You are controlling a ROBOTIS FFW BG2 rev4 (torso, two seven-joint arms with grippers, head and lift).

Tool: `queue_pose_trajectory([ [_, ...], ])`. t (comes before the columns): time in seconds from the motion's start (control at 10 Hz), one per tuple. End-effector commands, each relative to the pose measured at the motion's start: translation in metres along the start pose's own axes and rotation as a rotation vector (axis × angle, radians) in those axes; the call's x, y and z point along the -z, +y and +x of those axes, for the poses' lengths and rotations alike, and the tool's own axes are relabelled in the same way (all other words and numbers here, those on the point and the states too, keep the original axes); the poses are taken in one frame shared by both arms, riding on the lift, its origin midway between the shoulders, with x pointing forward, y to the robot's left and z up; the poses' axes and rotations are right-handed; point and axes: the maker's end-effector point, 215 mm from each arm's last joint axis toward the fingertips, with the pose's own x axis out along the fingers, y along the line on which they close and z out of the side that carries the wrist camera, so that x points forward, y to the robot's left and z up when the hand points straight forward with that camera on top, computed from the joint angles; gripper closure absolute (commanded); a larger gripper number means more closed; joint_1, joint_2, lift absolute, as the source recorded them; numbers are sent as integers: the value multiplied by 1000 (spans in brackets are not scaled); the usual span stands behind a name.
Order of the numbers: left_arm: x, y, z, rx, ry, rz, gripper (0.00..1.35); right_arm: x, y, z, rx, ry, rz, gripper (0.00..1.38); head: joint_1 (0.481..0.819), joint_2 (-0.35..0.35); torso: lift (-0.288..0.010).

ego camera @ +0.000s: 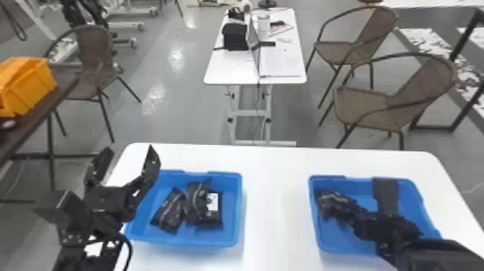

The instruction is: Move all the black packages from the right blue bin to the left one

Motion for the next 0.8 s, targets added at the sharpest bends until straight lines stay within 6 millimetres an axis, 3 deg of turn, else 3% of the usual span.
queue_pose_trajectory([
  [0.0, 2, 2, -1, -6, 2, -3, 200, -7, -6, -8, 9, -5, -6, 1124, 695, 65, 0],
  [0.3, -1, 7, -3, -13, -11, 4, 200, 9, -18, -28, 30, -15, 68, 1128, 695, 54, 0],
  [0.7, -6, 2, -1, -4, -26, 16, 200, -24, -15, -80, 22, -134, 88, 1128, 695, 40, 0],
])
